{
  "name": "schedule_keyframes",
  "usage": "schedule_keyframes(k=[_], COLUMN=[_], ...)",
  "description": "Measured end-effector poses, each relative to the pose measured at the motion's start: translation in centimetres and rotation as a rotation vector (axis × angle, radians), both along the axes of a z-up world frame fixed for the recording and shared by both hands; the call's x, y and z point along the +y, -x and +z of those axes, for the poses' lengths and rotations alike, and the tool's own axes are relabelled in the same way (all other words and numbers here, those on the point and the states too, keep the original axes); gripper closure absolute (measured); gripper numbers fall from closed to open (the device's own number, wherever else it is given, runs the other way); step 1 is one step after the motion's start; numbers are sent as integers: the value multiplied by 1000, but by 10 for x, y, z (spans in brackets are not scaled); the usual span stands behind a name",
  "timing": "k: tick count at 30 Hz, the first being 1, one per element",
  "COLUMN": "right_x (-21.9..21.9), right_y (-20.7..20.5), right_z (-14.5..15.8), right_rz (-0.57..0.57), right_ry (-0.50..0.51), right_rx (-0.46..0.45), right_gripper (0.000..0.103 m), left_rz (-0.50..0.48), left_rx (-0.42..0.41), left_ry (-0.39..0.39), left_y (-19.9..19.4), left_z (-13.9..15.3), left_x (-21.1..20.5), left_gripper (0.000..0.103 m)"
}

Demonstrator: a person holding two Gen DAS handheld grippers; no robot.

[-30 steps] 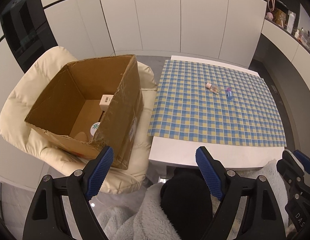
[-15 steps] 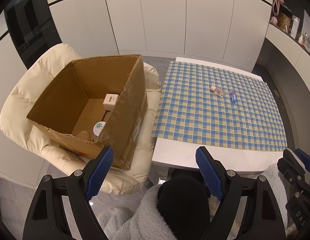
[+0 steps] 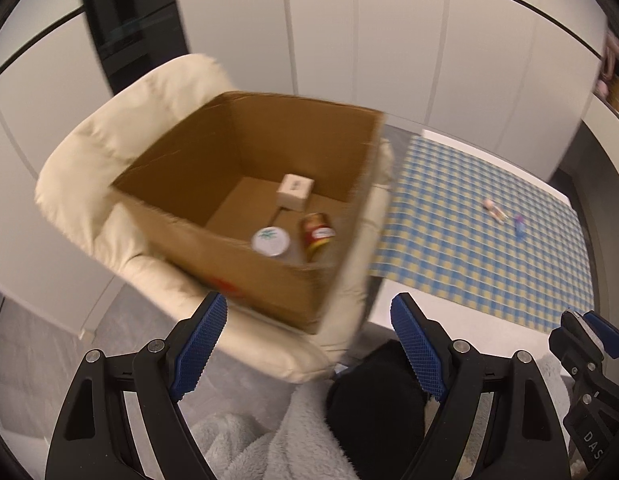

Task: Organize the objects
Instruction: 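Carry the black case and clear bottle with both tools toward the cardboard box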

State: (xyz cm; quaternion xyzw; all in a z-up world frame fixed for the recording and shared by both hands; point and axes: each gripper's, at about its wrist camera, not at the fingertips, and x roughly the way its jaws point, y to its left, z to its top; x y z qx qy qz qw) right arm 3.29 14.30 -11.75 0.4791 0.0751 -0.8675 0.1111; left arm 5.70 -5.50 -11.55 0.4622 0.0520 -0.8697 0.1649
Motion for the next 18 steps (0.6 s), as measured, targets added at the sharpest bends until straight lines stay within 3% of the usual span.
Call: schedule_keyframes(k=[11, 18], right_x=[-101, -147], right_y=[7, 4], right_z=[-2, -9], right_rz=[231, 314], right_ry=[15, 21], right_rx=[-2, -19], right_gripper=[55, 55], left_rz=[205, 273], left_rx=[-12, -35], left_ry=[-8, 8], left_y=[-24, -29], left_z=[-6, -17], left_x=[-81, -113], left_gripper=[18, 18])
